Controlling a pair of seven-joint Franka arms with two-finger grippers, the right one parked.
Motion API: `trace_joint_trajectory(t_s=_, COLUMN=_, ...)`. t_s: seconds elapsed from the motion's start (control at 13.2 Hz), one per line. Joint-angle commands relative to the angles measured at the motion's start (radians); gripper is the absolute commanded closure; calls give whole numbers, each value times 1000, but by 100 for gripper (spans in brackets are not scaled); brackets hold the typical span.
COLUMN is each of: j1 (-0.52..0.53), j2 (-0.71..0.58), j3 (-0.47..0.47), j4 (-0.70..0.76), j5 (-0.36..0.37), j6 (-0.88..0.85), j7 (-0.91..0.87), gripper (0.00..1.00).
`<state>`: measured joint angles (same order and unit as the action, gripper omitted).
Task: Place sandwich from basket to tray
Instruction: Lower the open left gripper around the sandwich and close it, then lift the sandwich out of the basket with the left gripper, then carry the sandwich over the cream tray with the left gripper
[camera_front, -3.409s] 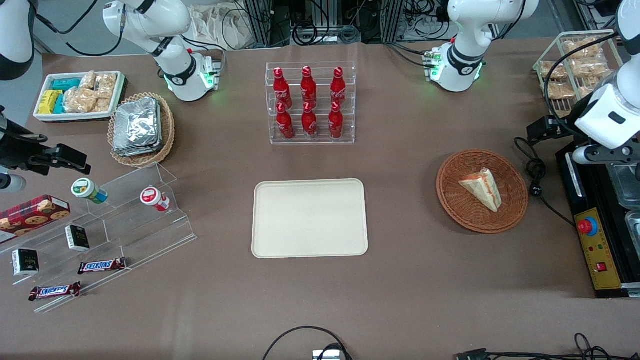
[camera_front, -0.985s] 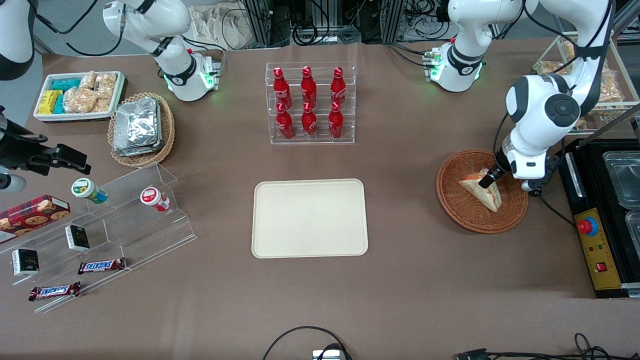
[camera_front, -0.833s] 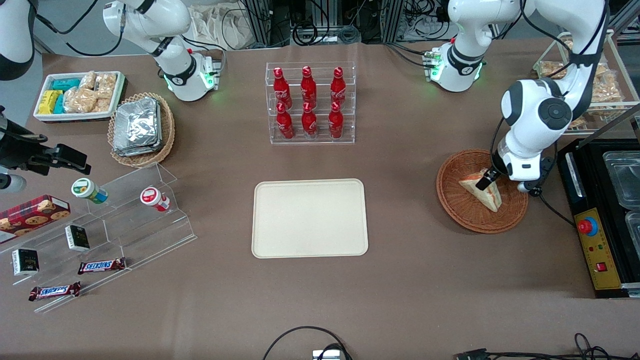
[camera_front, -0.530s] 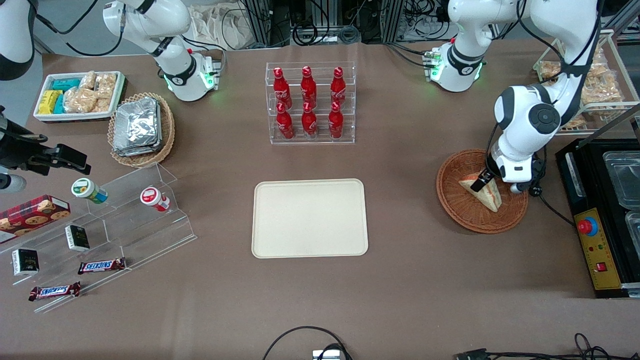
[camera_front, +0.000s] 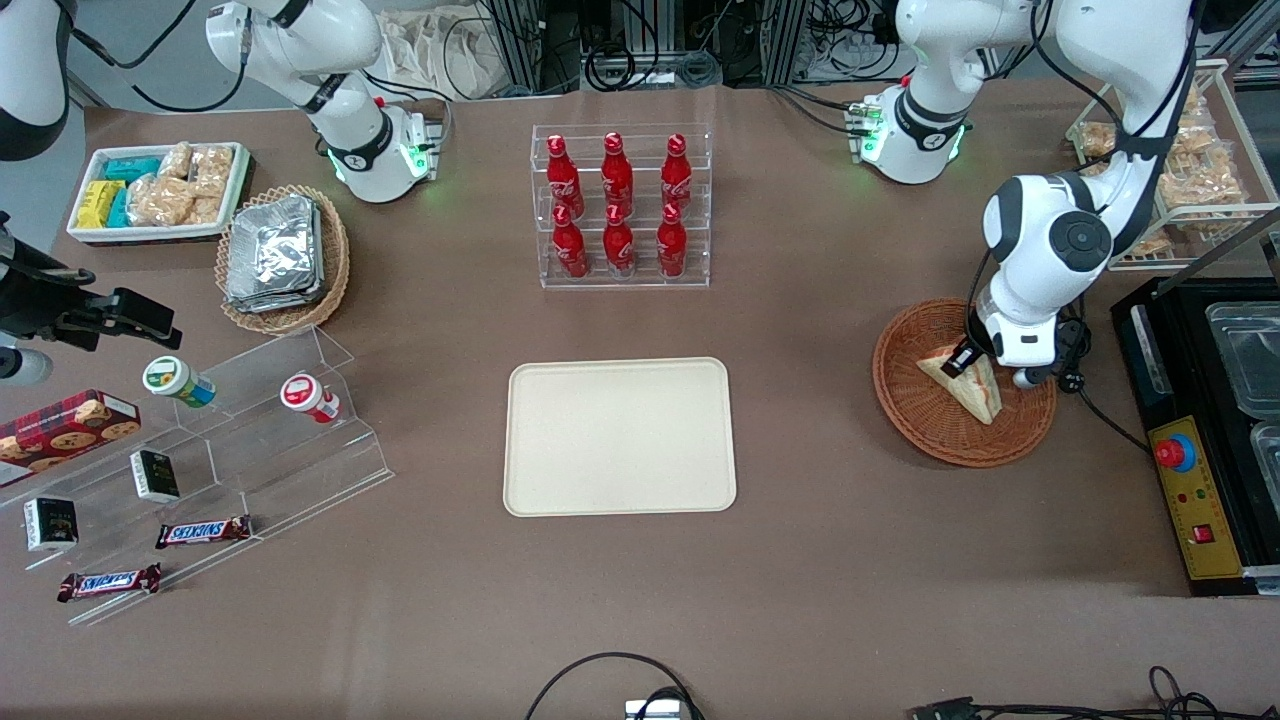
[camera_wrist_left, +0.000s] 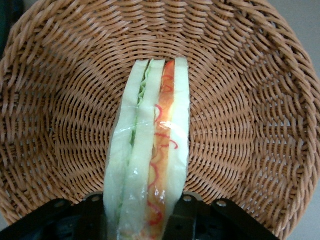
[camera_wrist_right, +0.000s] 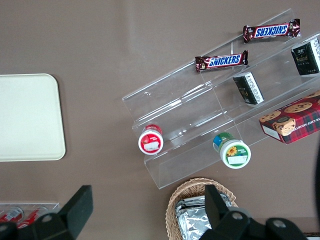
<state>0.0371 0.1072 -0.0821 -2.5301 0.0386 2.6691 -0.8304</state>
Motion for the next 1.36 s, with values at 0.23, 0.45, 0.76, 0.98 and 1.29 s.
trace_joint_trajectory(t_s=0.23, j1=-5, j2=-118, j3=-7, j4=97, j5=12, j6=-239, j7=114, gripper=83)
trace_joint_trajectory(t_s=0.45, j1=-5, j2=-129, j3=-50, j4=244, j5=14, j6=-423, j7=134, gripper=83)
trace_joint_trajectory(t_s=0.76, j1=-5, j2=-115, j3=-146, j4=450, j5=14, j6=-627, j7=184, gripper=83)
trace_joint_trajectory(t_s=0.98, j1=-6, j2=-100, j3=-231, j4=502, j5=14, j6=-641, j7=255, gripper=83)
trace_joint_trajectory(t_s=1.29, j1=-6, j2=-46, j3=-341, j4=577, j5=15, j6=-641, j7=255, gripper=82)
